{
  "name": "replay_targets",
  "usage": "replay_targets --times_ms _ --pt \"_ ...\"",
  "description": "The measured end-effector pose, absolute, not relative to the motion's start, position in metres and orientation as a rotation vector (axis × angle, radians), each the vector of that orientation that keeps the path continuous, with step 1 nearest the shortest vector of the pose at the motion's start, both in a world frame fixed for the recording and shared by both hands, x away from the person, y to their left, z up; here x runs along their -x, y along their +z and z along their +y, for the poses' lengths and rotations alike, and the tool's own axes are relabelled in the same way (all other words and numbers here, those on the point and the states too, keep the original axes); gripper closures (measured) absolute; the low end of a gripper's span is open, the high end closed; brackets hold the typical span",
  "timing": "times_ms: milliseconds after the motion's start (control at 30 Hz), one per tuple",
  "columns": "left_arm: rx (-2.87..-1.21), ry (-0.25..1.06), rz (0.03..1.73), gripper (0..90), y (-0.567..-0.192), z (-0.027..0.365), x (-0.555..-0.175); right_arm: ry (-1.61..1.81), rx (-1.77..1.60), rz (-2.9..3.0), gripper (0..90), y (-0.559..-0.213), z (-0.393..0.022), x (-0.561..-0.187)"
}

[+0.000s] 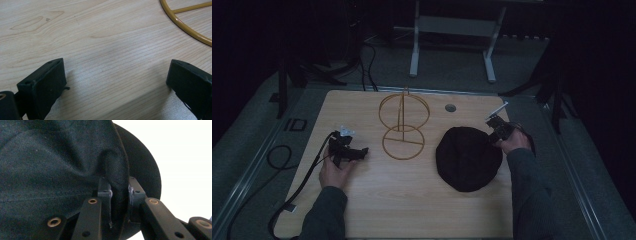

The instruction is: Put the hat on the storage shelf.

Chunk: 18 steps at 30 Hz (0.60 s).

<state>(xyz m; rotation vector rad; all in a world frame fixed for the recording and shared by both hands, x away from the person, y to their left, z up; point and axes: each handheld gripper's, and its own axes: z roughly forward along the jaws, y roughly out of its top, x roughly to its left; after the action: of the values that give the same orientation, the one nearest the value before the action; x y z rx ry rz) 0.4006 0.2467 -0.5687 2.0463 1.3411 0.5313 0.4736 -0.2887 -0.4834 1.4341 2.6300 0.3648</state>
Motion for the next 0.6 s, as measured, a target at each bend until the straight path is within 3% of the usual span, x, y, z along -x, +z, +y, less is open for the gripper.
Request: replay_targets --times_ms 600 --pt "-2.047 0.531 1.341 2.1 -0.569 0.247 -0.401 0.287 -1.428 2.713 77.5 -0.468 -0.274 -0.489"
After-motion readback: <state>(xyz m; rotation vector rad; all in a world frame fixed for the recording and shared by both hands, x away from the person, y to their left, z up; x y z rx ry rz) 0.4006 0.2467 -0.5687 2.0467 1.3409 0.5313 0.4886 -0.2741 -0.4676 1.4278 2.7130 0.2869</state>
